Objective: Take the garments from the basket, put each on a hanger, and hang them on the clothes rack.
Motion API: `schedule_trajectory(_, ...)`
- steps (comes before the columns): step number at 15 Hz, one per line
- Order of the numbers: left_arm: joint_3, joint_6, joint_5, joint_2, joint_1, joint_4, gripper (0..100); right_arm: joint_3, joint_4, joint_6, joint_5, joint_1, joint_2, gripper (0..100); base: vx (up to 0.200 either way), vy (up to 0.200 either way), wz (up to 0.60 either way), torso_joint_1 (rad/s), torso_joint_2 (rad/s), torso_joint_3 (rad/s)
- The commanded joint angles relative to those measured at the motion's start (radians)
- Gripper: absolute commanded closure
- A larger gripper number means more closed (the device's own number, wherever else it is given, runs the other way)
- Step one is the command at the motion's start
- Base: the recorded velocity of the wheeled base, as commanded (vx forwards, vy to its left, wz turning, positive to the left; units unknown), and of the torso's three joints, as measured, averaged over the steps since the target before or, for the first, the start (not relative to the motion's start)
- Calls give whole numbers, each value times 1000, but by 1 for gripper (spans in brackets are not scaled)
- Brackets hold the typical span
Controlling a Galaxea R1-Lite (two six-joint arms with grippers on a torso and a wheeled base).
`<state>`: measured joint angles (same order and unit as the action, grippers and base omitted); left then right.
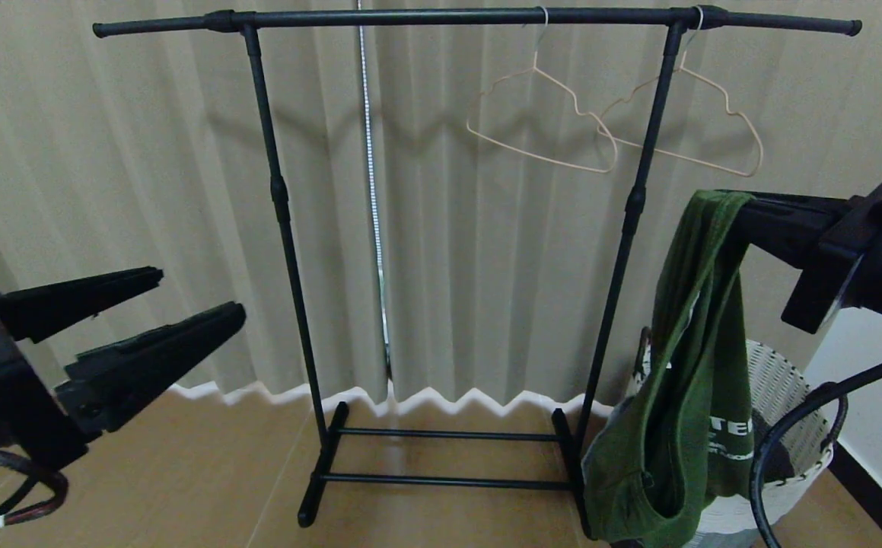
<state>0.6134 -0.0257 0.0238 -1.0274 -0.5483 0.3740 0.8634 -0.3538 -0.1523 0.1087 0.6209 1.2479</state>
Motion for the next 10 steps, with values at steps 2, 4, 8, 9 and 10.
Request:
schedule_trajectory(2, 12, -2, -61, -163, -142, 86, 0, 6, -4, 28, -27, 7, 25, 100, 0, 0, 0, 0, 0, 0)
schedule_trajectory(4, 39, -19, -62, -238, -229, 125, 0, 14, -5, 40, -72, 7, 30, 100, 0, 0, 0, 0, 0, 0)
schedule_trajectory(8, 131, -152, -131, -421, -407, 180, 0, 37, -14, 89, -132, 7, 62, 100, 0, 0, 0, 0, 0, 0)
schedule_trajectory(9, 128, -168, -142, -450, -440, 194, 0, 42, -16, 106, -132, 7, 74, 100, 0, 0, 0, 0, 0, 0)
schedule_trajectory(10, 124, -184, -142, -476, -475, 206, 0, 43, -14, 116, -132, 5, 77, 100, 0, 0, 0, 0, 0, 0)
